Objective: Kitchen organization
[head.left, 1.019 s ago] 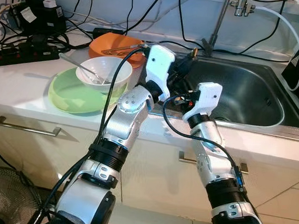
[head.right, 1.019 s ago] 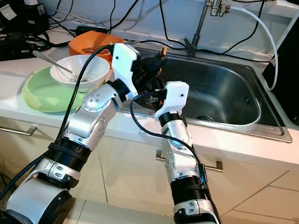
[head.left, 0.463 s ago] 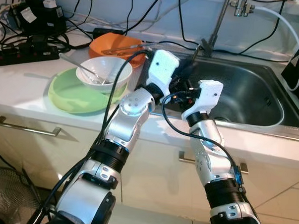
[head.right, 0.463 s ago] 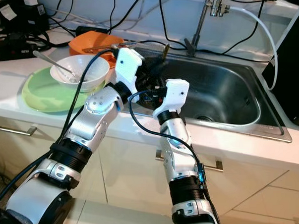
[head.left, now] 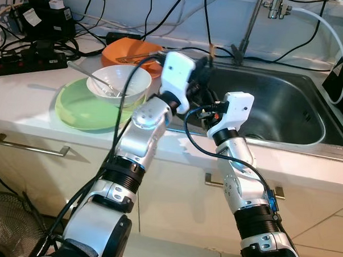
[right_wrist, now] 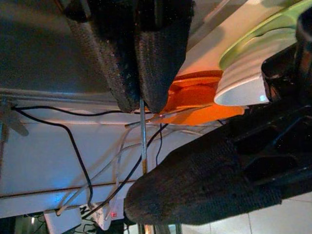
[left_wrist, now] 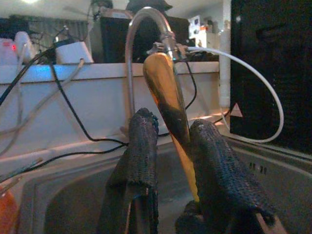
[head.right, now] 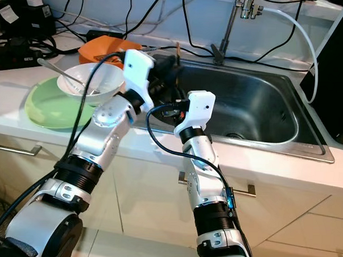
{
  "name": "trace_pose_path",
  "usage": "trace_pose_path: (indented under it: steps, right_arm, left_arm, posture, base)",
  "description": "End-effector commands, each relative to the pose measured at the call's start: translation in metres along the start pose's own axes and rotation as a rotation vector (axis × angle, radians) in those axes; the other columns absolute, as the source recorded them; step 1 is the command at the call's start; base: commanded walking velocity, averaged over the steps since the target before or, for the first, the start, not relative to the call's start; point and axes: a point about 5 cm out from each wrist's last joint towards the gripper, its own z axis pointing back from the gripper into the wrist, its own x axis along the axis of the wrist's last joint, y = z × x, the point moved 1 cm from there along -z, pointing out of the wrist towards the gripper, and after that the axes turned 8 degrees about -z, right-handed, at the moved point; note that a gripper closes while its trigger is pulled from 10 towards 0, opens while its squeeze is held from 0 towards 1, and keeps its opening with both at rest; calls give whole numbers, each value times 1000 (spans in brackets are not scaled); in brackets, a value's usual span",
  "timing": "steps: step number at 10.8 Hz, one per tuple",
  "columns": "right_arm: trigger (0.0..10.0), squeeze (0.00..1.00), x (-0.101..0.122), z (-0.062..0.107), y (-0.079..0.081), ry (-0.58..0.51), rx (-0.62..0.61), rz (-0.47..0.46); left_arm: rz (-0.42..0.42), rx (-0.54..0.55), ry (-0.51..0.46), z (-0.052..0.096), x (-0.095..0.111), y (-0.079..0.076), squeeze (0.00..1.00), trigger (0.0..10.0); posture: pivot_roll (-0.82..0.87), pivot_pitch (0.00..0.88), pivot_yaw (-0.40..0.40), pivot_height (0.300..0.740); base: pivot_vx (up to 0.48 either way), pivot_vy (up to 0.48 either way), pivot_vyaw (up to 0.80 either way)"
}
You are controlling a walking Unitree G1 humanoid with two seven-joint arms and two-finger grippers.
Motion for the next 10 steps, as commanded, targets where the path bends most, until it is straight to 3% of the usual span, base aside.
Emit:
trace_pose_path:
  steps: [1,6,8,9,10]
  right_arm:
    - [0,0,5,1,-5,-20,-17,0]
    - [0,0,1,1,-9,-6,-33,7]
    - [0,0,2,0,-18,-5,-64,30]
    - [0,0,3,-1,-23,-1,-81,44]
    - [10000,0,5,-4,-35,7,-127,79]
  left_arm:
    - [26,32,-11,1,4,10,0,10000]
    - [142,51,-89,9,17,24,0,10000]
    - [117,56,-70,12,14,25,0,10000]
    - [66,55,-16,16,4,23,0,10000]
    - [54,34,43,26,-11,17,0,10000]
  posture:
    - [202,0,-35,740]
    - [209,0,-39,740]
    - [209,0,-38,740]
    - [210,0,-39,740]
    - [207,0,-38,740]
  base:
    - [0,0,0]
    - [0,0,0]
    - [0,0,0]
    - [0,0,0]
    - [0,0,0]
